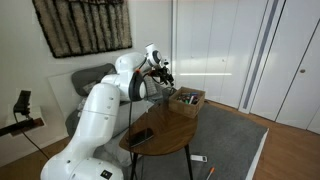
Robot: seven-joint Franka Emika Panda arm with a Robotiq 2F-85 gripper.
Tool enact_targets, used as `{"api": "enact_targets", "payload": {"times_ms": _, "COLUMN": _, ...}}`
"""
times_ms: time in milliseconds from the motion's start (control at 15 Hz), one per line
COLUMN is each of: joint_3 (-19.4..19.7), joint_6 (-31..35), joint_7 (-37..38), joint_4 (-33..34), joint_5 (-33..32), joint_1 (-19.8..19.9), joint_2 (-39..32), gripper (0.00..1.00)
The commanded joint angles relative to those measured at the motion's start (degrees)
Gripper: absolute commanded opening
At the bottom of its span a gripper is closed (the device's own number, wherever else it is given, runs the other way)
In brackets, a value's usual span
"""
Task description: Remove the pair of glasses from the desktop pen and pencil storage basket and put it in the box
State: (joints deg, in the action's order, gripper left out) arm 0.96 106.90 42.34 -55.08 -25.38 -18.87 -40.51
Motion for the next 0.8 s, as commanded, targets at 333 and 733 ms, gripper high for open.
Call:
{"api": "enact_targets", "payload": {"times_ms": 333, "joint_3": -0.61, "joint_6": 3.46, "joint_7": 1.63, "joint_4": -13.72, "joint_5": 1.20, "joint_1": 1.43, "joint_2": 8.34, "gripper": 0.80}}
{"api": "enact_targets", "payload": {"times_ms": 733, "joint_3": -0.50, "joint_6": 9.78, "joint_7": -0.74, "joint_4": -15.13, "joint_5": 0.36, "joint_1": 2.79, "joint_2": 7.34, "gripper": 0.84}}
